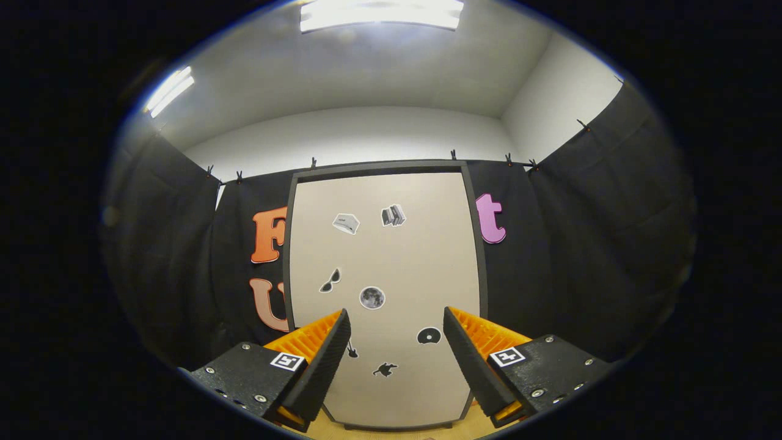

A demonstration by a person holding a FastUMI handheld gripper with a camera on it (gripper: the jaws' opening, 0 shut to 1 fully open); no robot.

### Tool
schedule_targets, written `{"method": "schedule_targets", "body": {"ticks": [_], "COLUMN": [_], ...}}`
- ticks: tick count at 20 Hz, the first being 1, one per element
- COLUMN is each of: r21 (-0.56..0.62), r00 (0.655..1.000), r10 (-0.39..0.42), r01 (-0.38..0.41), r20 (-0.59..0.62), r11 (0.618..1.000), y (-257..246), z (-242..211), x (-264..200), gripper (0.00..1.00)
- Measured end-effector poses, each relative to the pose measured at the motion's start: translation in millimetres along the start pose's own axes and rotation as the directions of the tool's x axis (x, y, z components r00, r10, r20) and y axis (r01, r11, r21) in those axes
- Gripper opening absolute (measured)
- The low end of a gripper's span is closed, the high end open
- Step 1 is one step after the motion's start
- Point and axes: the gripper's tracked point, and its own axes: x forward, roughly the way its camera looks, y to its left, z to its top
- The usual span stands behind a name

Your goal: Open the shoe cabinet door, grab the shoes and put them into the shoe cabinet, then close the shoe cabinet door.

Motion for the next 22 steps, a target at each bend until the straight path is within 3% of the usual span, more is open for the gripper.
{"method": "schedule_targets", "body": {"ticks": [11, 19, 22], "r21": [0.013, 0.029, 0.013], "r00": [0.994, 0.966, 0.953], "r10": [0.088, 0.18, 0.169], "r01": [-0.087, -0.177, -0.171], "r20": [-0.065, -0.188, -0.25], "r11": [0.996, 0.984, 0.985], "y": [61, 135, 152], "z": [-38, -99, -127], "x": [22, 53, 68], "gripper": [0.95, 0.95, 0.94]}}
